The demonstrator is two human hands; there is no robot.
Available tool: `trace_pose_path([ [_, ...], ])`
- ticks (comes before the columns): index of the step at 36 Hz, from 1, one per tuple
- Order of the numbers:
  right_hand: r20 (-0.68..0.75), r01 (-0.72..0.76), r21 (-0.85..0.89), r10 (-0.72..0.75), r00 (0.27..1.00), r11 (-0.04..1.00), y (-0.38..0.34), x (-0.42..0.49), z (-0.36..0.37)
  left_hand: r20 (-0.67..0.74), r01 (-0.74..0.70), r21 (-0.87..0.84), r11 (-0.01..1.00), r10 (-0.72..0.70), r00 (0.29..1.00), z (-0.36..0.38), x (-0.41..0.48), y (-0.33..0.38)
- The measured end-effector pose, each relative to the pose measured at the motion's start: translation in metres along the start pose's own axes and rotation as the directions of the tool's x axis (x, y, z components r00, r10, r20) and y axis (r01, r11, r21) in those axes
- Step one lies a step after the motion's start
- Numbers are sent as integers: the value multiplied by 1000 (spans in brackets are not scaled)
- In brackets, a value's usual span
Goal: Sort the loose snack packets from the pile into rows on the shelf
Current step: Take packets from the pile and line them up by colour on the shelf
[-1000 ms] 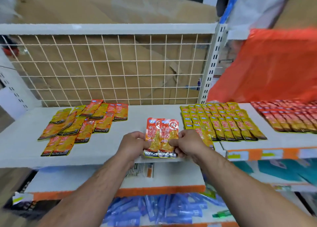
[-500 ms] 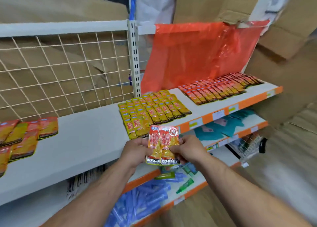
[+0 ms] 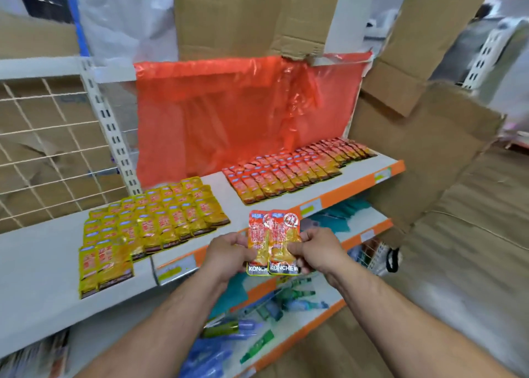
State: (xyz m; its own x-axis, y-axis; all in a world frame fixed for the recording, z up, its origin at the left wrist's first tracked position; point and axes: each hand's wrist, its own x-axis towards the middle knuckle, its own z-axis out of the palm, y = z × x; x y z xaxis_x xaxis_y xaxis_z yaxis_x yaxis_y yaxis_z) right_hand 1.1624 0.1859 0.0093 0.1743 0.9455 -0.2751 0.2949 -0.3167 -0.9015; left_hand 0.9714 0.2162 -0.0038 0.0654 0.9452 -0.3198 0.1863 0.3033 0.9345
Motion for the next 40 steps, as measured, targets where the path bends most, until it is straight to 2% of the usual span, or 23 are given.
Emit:
trace_pose_path([
  [11,-89,-47,61,53,995,997,13,66,-100,39,-10,26,1000,9,999,98,64,45],
  [17,-113,-76,41,81,990,996,7,120,-142,100,-8,19,1000,6,995,140,123,74],
  [26,-182,-72,30,76,980,997,-12,213,-190,103,-43,-2,999,43,994,192,223,111],
  [40,-104,-67,30,70,992,997,-12,322,-243,-22,-5,3,1000,5,1000,260,305,130],
])
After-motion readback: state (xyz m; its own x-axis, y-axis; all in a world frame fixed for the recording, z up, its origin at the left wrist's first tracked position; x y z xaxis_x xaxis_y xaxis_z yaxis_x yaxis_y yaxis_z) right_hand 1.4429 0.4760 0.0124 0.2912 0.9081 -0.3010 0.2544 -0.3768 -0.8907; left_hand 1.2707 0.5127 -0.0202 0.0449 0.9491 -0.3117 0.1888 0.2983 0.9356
